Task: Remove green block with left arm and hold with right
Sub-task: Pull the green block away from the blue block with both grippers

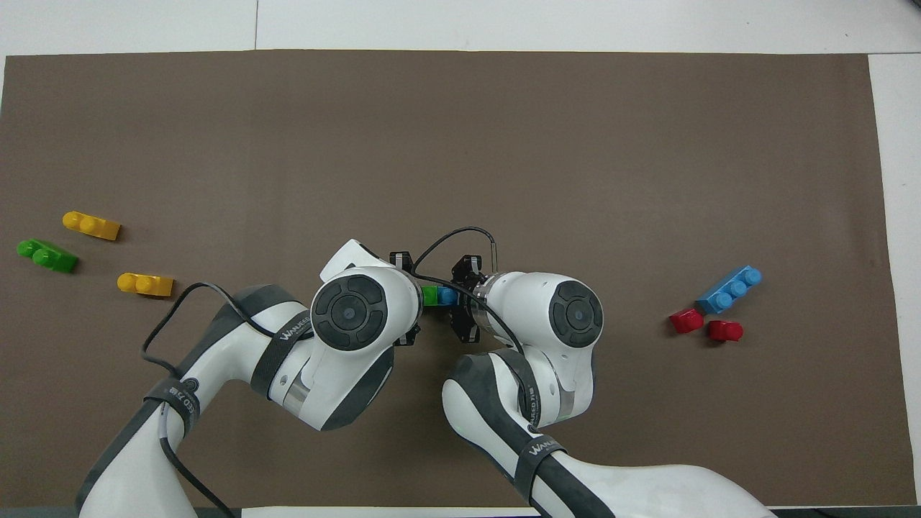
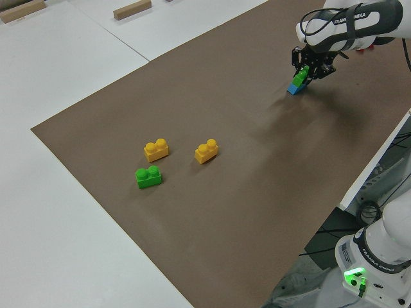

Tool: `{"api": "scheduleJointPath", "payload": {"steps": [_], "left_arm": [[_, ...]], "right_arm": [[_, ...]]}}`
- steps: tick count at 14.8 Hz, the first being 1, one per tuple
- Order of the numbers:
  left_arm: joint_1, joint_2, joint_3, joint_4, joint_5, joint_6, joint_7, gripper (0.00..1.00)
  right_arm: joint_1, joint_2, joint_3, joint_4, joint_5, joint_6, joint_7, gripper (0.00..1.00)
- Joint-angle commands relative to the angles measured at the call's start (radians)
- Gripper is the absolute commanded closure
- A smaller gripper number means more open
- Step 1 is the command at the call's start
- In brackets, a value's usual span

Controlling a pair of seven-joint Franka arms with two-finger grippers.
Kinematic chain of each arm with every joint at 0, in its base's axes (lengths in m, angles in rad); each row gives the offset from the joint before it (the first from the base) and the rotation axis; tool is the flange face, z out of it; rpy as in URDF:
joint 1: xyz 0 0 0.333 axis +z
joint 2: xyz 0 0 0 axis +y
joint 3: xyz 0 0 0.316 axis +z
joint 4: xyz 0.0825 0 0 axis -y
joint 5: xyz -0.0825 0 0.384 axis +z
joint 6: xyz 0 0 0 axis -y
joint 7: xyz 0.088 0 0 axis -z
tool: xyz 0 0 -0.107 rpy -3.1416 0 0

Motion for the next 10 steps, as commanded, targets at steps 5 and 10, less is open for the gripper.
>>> {"api": "scheduleJointPath", "payload": {"steps": [5,10], "left_arm": [[0.001,-0.096,0.016,-0.002,0.015,-0.044,0.016,1.0],[0.024,-0.209,0.028,-0.001,0.009,-0.176,0.064,1.0]], "right_arm": [[0.009,0.007,0.004,0.006,0.028,0.009,0.001,1.0],[-0.003,0.006,0.003,0.02,0.028,-0.006,-0.008,1.0]]}}
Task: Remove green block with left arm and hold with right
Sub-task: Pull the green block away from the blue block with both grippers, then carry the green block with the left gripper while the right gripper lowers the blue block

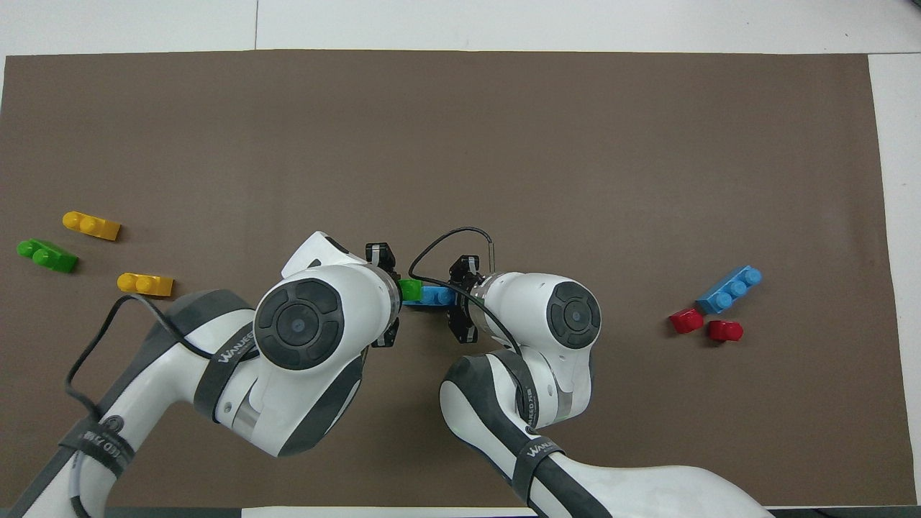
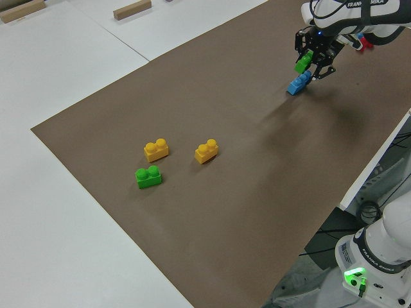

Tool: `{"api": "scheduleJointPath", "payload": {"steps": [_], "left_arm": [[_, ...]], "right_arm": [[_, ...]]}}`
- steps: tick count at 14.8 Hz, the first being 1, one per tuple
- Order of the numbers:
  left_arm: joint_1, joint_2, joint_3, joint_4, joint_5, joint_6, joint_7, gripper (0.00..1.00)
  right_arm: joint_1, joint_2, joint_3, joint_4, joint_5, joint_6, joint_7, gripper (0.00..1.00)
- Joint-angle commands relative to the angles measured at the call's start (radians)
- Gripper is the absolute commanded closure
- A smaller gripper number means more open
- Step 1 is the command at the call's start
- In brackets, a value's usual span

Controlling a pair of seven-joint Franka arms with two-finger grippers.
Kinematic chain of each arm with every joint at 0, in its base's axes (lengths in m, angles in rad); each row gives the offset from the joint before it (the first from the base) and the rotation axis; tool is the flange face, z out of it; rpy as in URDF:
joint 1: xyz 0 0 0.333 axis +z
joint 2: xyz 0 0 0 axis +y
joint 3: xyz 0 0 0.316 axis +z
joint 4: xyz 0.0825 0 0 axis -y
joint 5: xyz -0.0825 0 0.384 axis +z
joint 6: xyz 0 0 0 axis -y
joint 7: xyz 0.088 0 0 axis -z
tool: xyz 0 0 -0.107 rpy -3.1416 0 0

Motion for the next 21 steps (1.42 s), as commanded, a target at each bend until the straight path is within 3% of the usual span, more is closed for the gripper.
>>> {"api": "scheduleJointPath", "payload": {"steps": [1,3,6,8,14,17,21], "left_arm": [[0.046,-0.068,0.005,-0.013,0.002,-0.071,0.078,1.0],[0.111,-0.104,0.007,-0.012,-0.027,-0.123,0.198,1.0],[0.263,-0.129,0.007,0.031,-0.087,-0.221,0.483,1.0],[0.35,-0.128,0.007,0.056,-0.11,-0.254,0.652,1.0],[0.528,-0.112,0.01,0.056,-0.12,-0.242,1.071,1.0],[0.573,-0.049,0.012,0.059,-0.118,-0.183,1.179,1.0],[0.625,0.053,0.012,0.07,-0.117,-0.07,1.263,1.0]], "right_arm": [[-0.014,-0.002,-0.001,0.02,0.027,-0.029,-0.025,1.0],[-0.076,-0.039,-0.009,0.05,0.012,-0.153,-0.078,1.0],[-0.297,-0.097,-0.011,0.137,-0.009,-0.443,-0.285,1.0],[-0.404,-0.099,-0.014,0.173,-0.034,-0.548,-0.42,1.0],[-0.678,-0.088,-0.012,0.158,-0.078,-0.608,-0.701,1.0],[-0.774,-0.048,-0.012,0.148,-0.079,-0.609,-0.801,1.0],[-0.814,-0.018,-0.012,0.142,-0.079,-0.603,-0.867,1.0]]}}
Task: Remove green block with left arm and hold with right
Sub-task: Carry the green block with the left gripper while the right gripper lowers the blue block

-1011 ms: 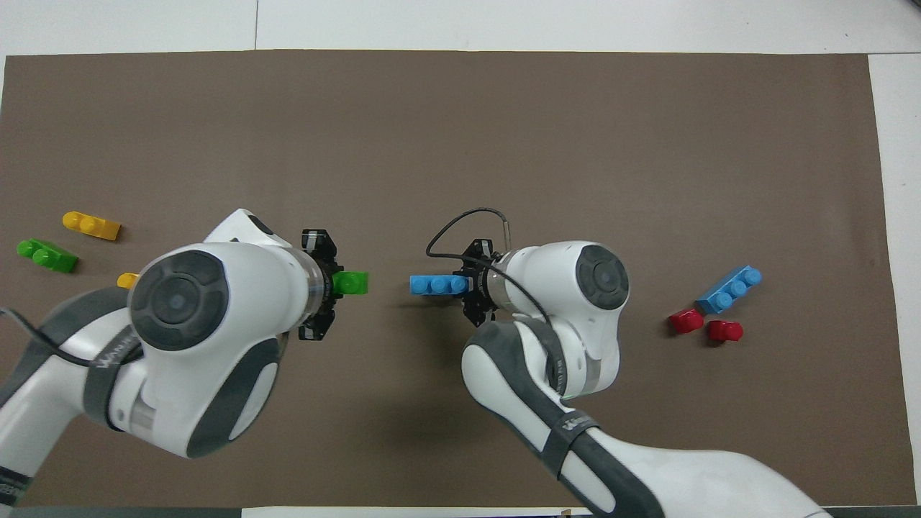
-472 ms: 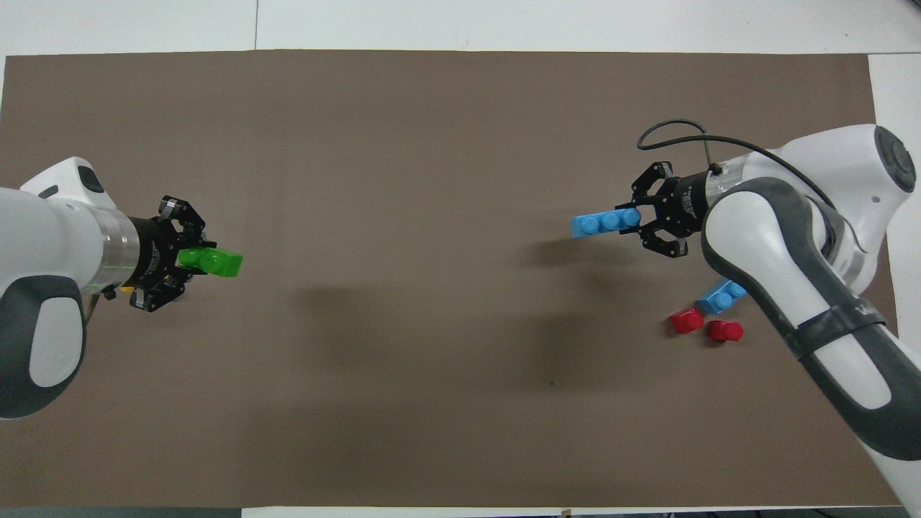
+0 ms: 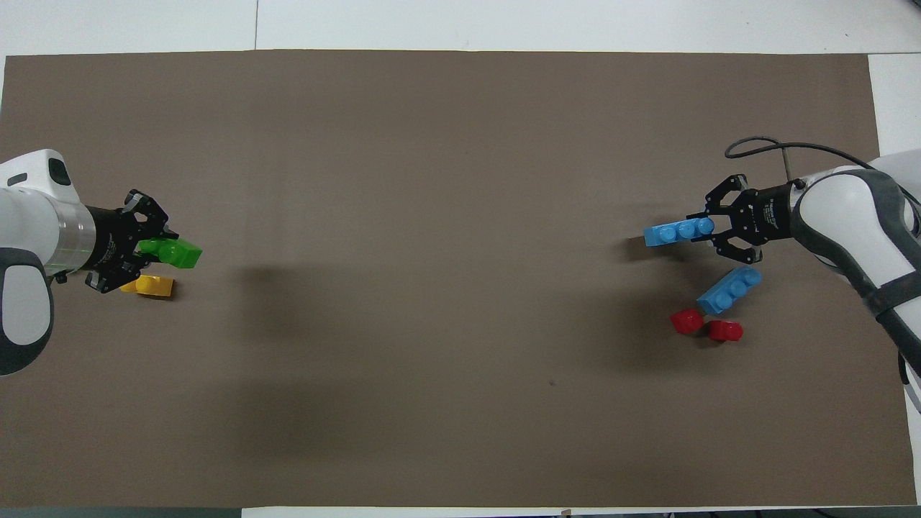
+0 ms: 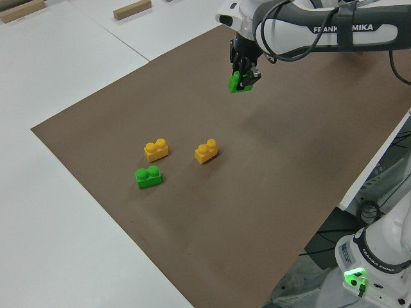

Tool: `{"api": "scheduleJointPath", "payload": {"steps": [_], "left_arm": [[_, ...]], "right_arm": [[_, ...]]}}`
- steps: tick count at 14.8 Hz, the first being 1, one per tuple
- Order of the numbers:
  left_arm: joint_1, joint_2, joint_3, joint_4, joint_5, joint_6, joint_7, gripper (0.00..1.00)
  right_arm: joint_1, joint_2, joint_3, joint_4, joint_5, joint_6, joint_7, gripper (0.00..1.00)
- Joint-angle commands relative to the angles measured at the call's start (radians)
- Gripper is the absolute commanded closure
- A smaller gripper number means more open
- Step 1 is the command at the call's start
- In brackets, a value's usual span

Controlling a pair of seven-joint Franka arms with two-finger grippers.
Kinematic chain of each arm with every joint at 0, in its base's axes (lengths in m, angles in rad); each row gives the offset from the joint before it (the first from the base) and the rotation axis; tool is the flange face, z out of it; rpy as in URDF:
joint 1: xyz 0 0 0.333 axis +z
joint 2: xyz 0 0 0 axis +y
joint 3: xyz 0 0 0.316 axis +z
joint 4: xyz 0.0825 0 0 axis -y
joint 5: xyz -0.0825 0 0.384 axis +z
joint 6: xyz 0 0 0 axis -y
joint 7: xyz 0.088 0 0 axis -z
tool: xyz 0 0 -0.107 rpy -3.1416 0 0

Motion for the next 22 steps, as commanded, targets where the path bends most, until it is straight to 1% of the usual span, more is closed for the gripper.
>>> {"api": "scheduleJointPath", "payload": {"steps": [1,2,4,7,8,9,10,11,12,13,14,16,18,19,20,21,22], "left_arm": [[0.036,0.096,-0.009,0.023,-0.017,0.1,0.076,1.0],[0.047,0.127,-0.009,0.029,-0.012,0.128,0.085,1.0],[0.06,0.188,-0.007,0.078,-0.009,0.142,0.097,1.0],[0.067,0.25,-0.007,0.111,0.0,0.159,0.096,1.0],[0.068,0.27,-0.007,0.12,0.014,0.168,0.094,1.0],[0.068,0.305,-0.007,0.143,0.014,0.168,0.081,1.0],[0.07,0.334,-0.007,0.161,0.012,0.167,0.076,1.0],[0.071,0.348,-0.007,0.163,0.011,0.17,0.074,1.0],[0.08,0.363,-0.007,0.17,0.009,0.161,0.073,1.0],[0.084,0.373,-0.007,0.175,0.008,0.156,0.067,1.0],[0.084,0.383,-0.007,0.178,0.008,0.156,0.032,1.0],[0.079,0.406,-0.007,0.2,0.009,0.154,-0.008,1.0],[0.082,0.409,-0.007,0.198,0.015,0.165,-0.007,1.0],[0.081,0.409,-0.007,0.2,0.015,0.167,-0.004,1.0],[0.081,0.409,-0.007,0.2,0.017,0.17,0.004,0.85],[0.076,0.409,-0.007,0.2,0.02,0.171,0.005,0.05],[0.071,0.406,-0.007,0.201,0.047,0.17,0.008,0.0]], "right_arm": [[-0.016,0.009,0.017,-0.011,-0.011,0.009,-0.023,1.0],[-0.029,0.013,0.017,-0.024,-0.01,0.027,-0.023,1.0],[-0.042,0.023,0.017,-0.031,-0.01,0.041,-0.035,1.0],[-0.039,0.02,0.017,-0.041,-0.01,0.047,-0.036,1.0],[-0.034,0.02,0.017,-0.047,-0.01,0.049,-0.035,0.93],[-0.032,0.018,0.017,-0.054,-0.01,0.062,-0.035,0.74],[-0.029,0.017,0.017,-0.061,-0.01,0.07,-0.036,0.5],[-0.026,0.017,0.017,-0.061,-0.01,0.069,-0.036,0.22],[-0.026,0.015,0.017,-0.059,-0.01,0.066,-0.038,0.1],[-0.026,0.012,0.017,-0.058,-0.011,0.061,-0.041,0.02],[-0.026,0.007,0.017,-0.05,-0.011,0.053,-0.047,0.0],[-0.025,-0.019,0.018,-0.041,-0.011,0.038,-0.043,0.0],[0.007,-0.055,0.015,-0.006,-0.028,-0.02,-0.038,0.0],[0.024,-0.078,0.017,0.011,-0.087,-0.048,-0.044,0.0],[0.032,-0.103,0.02,0.03,-0.159,-0.084,-0.05,0.0],[0.043,-0.124,0.023,0.051,-0.204,-0.124,-0.053,0.0],[0.058,-0.153,0.023,0.07,-0.227,-0.173,-0.062,0.0]]}}
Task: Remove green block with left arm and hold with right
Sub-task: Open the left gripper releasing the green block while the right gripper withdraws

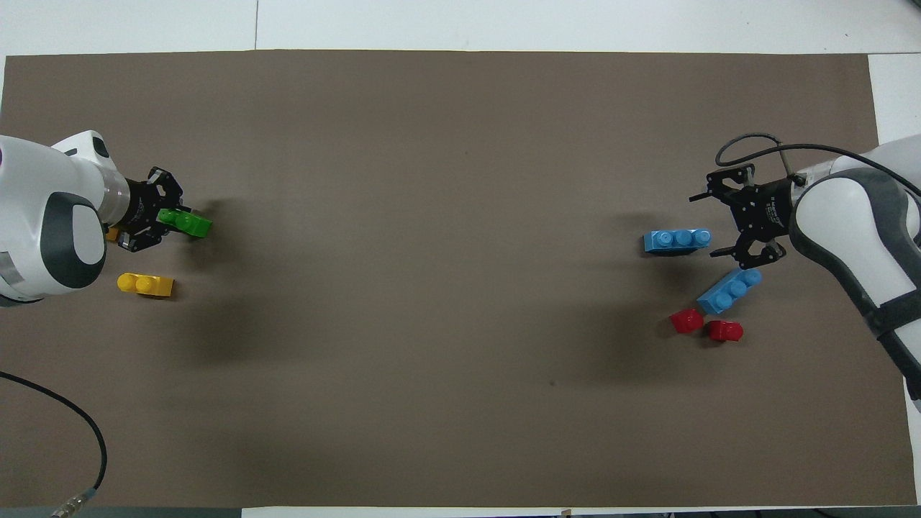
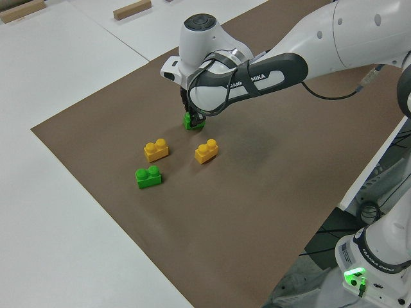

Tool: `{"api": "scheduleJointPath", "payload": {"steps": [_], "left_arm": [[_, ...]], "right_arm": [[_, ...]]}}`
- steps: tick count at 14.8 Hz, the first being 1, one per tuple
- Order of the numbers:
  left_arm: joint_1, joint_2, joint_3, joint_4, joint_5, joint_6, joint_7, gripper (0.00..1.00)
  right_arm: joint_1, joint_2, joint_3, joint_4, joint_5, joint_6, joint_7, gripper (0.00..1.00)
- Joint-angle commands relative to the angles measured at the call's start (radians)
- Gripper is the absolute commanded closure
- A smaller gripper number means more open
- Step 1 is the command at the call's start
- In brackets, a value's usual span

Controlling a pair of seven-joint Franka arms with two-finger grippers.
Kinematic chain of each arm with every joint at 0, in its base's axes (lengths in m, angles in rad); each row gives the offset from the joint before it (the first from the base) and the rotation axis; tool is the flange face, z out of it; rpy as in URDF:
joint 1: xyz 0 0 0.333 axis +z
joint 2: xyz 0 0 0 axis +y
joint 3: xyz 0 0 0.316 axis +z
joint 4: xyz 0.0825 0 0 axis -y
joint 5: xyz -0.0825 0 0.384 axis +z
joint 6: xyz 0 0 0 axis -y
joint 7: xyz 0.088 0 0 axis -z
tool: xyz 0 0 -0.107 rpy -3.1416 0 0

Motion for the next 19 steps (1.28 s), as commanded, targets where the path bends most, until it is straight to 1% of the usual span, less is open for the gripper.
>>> {"api": "scheduleJointPath", "payload": {"steps": [1,3,5,7,10,12,14,17,19], "left_arm": [[-0.003,0.016,-0.005,0.025,0.071,0.011,-0.004,0.0],[-0.005,0.003,-0.005,0.042,0.087,0.002,-0.002,0.0],[-0.009,-0.01,-0.007,0.065,0.089,-0.009,0.016,0.0],[-0.01,-0.041,-0.008,0.067,0.095,-0.02,0.103,0.0],[-0.01,-0.098,-0.01,0.082,0.096,-0.109,0.244,0.0],[-0.011,-0.116,-0.014,0.135,0.096,-0.219,0.338,0.0],[-0.011,-0.139,-0.027,0.201,0.095,-0.335,0.451,0.0],[-0.016,-0.194,-0.036,0.237,0.095,-0.415,0.551,0.0],[-0.02,-0.252,-0.039,0.235,0.095,-0.463,0.647,0.0]], "right_arm": [[0.017,-0.097,0.006,0.04,-0.072,-0.129,-0.061,0.0],[0.019,-0.166,0.005,0.066,-0.094,-0.213,-0.152,0.0],[0.019,-0.218,0.009,0.11,-0.177,-0.282,-0.256,0.0],[0.02,-0.24,0.015,0.176,-0.225,-0.357,-0.354,0.0],[0.046,-0.24,0.015,0.276,-0.28,-0.452,-0.503,0.0],[0.074,-0.243,0.015,0.313,-0.323,-0.476,-0.598,0.0],[0.08,-0.243,0.015,0.331,-0.342,-0.479,-0.702,0.0],[0.08,-0.249,0.017,0.327,-0.343,-0.479,-0.706,0.0],[0.078,-0.249,0.015,0.327,-0.343,-0.468,-0.729,0.0]]}}
